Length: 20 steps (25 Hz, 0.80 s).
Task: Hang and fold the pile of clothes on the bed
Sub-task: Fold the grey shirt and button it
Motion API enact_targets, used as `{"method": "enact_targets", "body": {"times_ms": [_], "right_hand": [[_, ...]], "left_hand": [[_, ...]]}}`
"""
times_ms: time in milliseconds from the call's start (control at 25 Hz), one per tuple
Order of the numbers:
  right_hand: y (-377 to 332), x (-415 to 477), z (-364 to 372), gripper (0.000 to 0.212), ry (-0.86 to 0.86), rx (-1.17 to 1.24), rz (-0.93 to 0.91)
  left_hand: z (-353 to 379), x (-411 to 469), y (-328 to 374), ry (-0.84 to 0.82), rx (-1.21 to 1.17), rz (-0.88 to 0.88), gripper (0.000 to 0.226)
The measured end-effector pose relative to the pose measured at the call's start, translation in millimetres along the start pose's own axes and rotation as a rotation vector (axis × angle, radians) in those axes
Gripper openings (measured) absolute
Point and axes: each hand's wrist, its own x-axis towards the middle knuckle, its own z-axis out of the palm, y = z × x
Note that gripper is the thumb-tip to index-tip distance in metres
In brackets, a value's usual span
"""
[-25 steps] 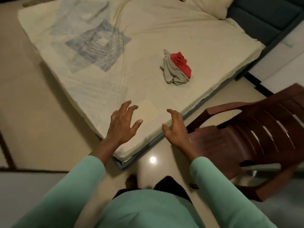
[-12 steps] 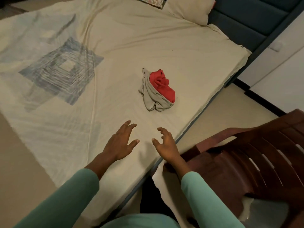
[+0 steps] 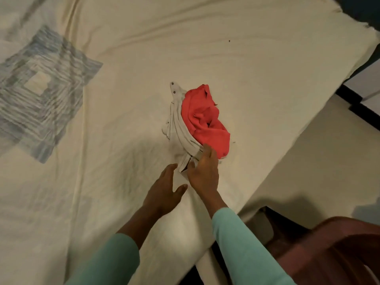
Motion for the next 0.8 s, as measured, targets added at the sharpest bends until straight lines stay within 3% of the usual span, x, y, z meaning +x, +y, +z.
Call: {"method": "enact_targets", "body": {"times_ms": [120, 200, 280, 480, 640, 800], "right_hand": [[14, 40, 17, 0.029, 0.084, -0.140, 0.085], [15, 46, 14, 0.008, 0.118, -0.129, 0.035], [6, 42, 1, 0.004, 0.085, -0.029, -0.070], [-88, 32, -78, 0.011, -0.001, 0.367, -0.241], [-174, 8, -143, 0.025, -0.157, 0.750, -0.155], [-220, -57, -180, 0.037, -0.448, 0.730, -0.387]], "left_hand": [[15, 24, -11, -0.041, -0.091, -0.075, 0.080], [13, 28, -16, -0.032, -0.143, -0.108, 0.079], [3, 25, -16, 0.007, -0.165, -0.114, 0.078], [-53, 12, 23, 0.102, -0.342, -0.004, 0.075], [-122, -26, 73, 0.320, -0.766, 0.073, 0.030], [-194, -94, 87, 0.416, -1.133, 0.129, 0.020]]}}
